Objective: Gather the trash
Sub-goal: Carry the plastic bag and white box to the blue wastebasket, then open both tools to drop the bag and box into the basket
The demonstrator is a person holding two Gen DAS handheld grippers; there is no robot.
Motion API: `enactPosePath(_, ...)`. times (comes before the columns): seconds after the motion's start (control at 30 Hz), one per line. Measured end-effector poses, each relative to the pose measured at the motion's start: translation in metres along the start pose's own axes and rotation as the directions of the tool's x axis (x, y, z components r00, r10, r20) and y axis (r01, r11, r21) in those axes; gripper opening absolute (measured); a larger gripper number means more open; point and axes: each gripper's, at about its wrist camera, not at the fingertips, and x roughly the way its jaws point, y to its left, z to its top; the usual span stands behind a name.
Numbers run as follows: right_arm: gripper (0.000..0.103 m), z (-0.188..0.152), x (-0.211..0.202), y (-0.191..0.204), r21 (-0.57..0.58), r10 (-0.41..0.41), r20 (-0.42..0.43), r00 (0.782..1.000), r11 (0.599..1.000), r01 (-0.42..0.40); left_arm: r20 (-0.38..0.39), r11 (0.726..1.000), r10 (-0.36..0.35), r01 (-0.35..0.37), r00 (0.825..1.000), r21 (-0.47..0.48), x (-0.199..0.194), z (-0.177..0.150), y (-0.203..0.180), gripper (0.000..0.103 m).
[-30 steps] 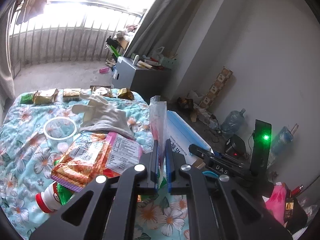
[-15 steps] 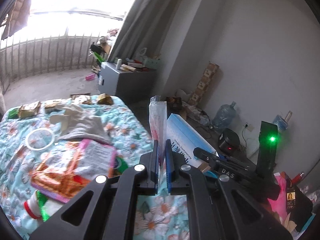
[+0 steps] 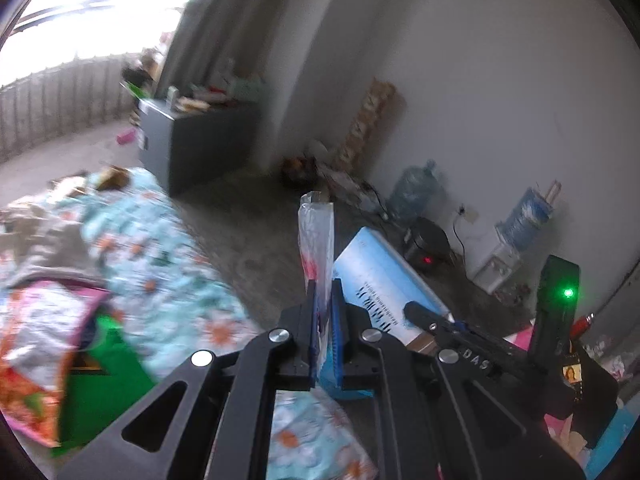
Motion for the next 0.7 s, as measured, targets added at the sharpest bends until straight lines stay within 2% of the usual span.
enactPosePath(0.13, 0.029, -0.001, 0.004, -0.056, 0.121, -0.109, -0.01, 0.994, 0.987, 0.109, -0.103, 0.998, -0.058, 0.059, 0.993, 0.006, 0.055, 0.0, -0.027, 0.005)
enactPosePath(0.23, 0.029, -0.006, 0.015, -0.099, 0.212, -0.168, -0.055, 0.984, 0.961, 0.176, -0.196, 0.994, -0.102, 0.105, 0.975, 0.008, 0.102, -0.006, -0.05, 0.006)
enactPosePath(0.3, 0.029, -0.01, 0.024, -0.122, 0.264, -0.191, -0.091, 0.977, 0.942, 0.208, -0.252, 0.992, -0.118, 0.123, 0.96, 0.005, 0.131, -0.011, -0.062, 0.006)
enactPosePath(0.4, 0.029, -0.017, 0.041, -0.147, 0.317, -0.217, -0.141, 0.966, 0.914, 0.252, -0.364, 0.991, -0.129, 0.137, 0.923, -0.003, 0.188, -0.023, -0.082, 0.006)
enactPosePath(0.53, 0.029, -0.028, 0.061, -0.176, 0.373, -0.234, -0.194, 0.953, 0.88, 0.293, -0.454, 0.99, -0.136, 0.138, 0.881, -0.031, 0.245, -0.042, -0.102, 0.006)
enactPosePath(0.6, 0.03, -0.027, 0.068, -0.194, 0.398, -0.249, -0.2, 0.948, 0.863, 0.311, -0.473, 0.99, -0.131, 0.138, 0.871, -0.02, 0.264, -0.046, -0.111, 0.006)
enactPosePath(0.67, 0.032, -0.027, 0.078, -0.21, 0.425, -0.272, -0.199, 0.942, 0.842, 0.333, -0.505, 0.989, -0.133, 0.143, 0.853, -0.019, 0.289, -0.052, -0.122, 0.011)
enactPosePath(0.7, 0.036, -0.031, 0.082, -0.22, 0.44, -0.292, -0.204, 0.934, 0.825, 0.354, -0.523, 0.989, -0.137, 0.147, 0.841, -0.022, 0.296, -0.055, -0.124, 0.027)
